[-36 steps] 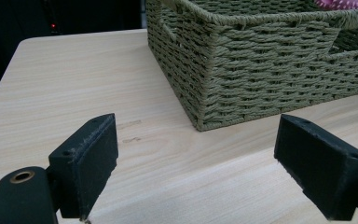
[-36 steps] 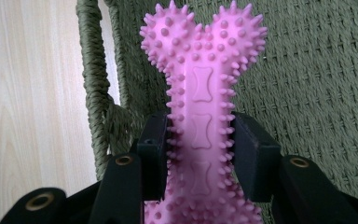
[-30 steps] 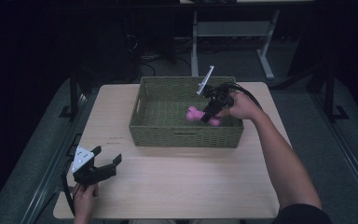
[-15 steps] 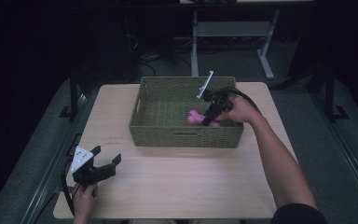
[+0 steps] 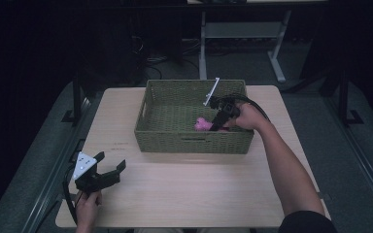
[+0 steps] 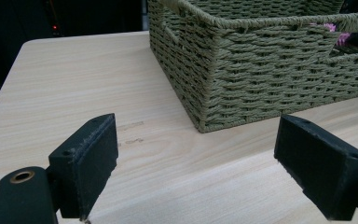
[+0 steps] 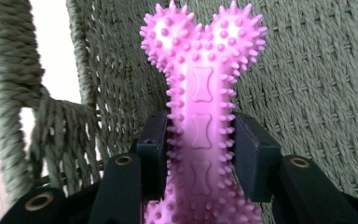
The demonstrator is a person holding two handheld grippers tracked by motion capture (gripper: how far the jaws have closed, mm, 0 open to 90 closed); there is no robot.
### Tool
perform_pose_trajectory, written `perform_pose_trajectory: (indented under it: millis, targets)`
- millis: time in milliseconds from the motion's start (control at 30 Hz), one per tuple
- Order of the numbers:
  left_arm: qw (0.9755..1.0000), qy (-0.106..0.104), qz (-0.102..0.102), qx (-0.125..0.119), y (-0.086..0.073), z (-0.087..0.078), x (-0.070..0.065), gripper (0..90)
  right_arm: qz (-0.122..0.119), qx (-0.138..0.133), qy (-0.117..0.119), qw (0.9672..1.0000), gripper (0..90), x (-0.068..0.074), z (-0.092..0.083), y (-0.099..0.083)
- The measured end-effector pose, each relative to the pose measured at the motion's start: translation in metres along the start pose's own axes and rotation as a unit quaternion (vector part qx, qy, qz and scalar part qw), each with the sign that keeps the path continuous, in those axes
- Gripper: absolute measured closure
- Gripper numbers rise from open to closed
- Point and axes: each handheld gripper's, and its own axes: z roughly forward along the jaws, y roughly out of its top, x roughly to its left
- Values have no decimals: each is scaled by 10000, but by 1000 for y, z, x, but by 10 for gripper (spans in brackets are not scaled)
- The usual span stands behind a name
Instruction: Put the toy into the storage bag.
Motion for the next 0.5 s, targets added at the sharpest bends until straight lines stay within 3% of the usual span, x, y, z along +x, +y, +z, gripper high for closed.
perform_pose_trajectory:
  millis: [467,500]
  targets:
    - [10000,-4,-7,6,0,1,1,130,116,-54,50,9999,555,-4,2,0]
    - [10000,-2,-17,2,0,1,2,130,179,-149,90,9997,549,-4,0,1]
